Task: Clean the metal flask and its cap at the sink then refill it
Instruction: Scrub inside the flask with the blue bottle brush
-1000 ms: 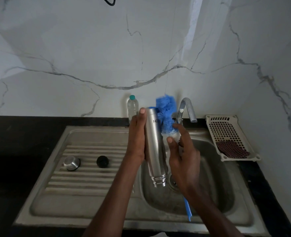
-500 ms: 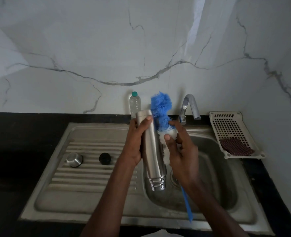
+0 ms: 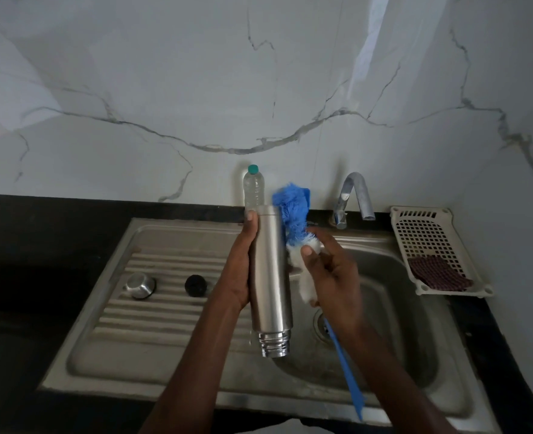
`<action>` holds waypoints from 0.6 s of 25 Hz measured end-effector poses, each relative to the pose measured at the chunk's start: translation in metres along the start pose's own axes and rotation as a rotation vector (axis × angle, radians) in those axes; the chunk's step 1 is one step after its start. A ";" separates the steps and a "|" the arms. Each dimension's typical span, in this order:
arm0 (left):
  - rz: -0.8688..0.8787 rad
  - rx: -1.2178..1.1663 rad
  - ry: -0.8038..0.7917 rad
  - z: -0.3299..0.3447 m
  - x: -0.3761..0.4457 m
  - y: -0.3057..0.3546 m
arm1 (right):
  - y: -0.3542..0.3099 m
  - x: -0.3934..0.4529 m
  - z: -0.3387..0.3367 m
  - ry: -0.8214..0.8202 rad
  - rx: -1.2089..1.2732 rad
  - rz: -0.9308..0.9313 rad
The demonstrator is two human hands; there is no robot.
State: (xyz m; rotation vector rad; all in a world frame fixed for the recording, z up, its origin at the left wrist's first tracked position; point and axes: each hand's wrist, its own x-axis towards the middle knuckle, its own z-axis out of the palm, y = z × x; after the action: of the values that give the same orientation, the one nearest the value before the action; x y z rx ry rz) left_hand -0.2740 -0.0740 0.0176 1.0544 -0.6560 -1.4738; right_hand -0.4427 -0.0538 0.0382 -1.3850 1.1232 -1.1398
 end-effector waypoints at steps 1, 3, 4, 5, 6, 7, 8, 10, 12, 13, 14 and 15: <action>0.025 0.041 0.011 -0.007 0.000 0.000 | 0.003 0.004 -0.002 -0.027 0.079 0.079; 0.069 0.131 0.060 -0.018 0.000 0.003 | 0.007 0.009 -0.001 -0.048 0.154 0.207; 0.079 0.176 0.080 -0.023 -0.002 0.005 | 0.009 0.009 0.000 -0.054 0.173 0.252; 0.086 0.224 0.098 -0.028 -0.004 0.008 | 0.011 0.009 0.002 -0.065 0.202 0.279; 0.101 0.264 0.119 -0.033 -0.006 0.010 | 0.015 0.009 0.006 -0.077 0.248 0.302; 0.119 0.281 0.150 -0.041 -0.009 0.009 | 0.019 0.009 0.009 -0.084 0.298 0.336; 0.134 0.270 0.201 -0.048 -0.013 0.009 | 0.024 0.009 0.012 -0.085 0.343 0.387; 0.161 0.230 0.351 -0.066 -0.022 0.013 | 0.032 0.011 0.022 -0.100 0.394 0.513; 0.212 0.243 0.475 -0.087 -0.030 0.019 | 0.040 0.009 0.036 -0.151 0.385 0.608; 0.251 0.275 0.517 -0.097 -0.032 0.024 | 0.043 0.007 0.044 -0.186 0.377 0.636; 0.293 0.325 0.551 -0.107 -0.034 0.030 | 0.045 0.004 0.053 -0.222 0.374 0.663; 0.332 0.372 0.581 -0.115 -0.035 0.037 | 0.046 0.002 0.062 -0.256 0.374 0.693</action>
State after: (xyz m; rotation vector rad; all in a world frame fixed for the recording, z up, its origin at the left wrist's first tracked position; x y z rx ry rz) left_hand -0.1569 -0.0286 0.0077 1.4968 -0.6515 -0.7150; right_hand -0.3839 -0.0522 -0.0119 -0.7284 1.0189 -0.6026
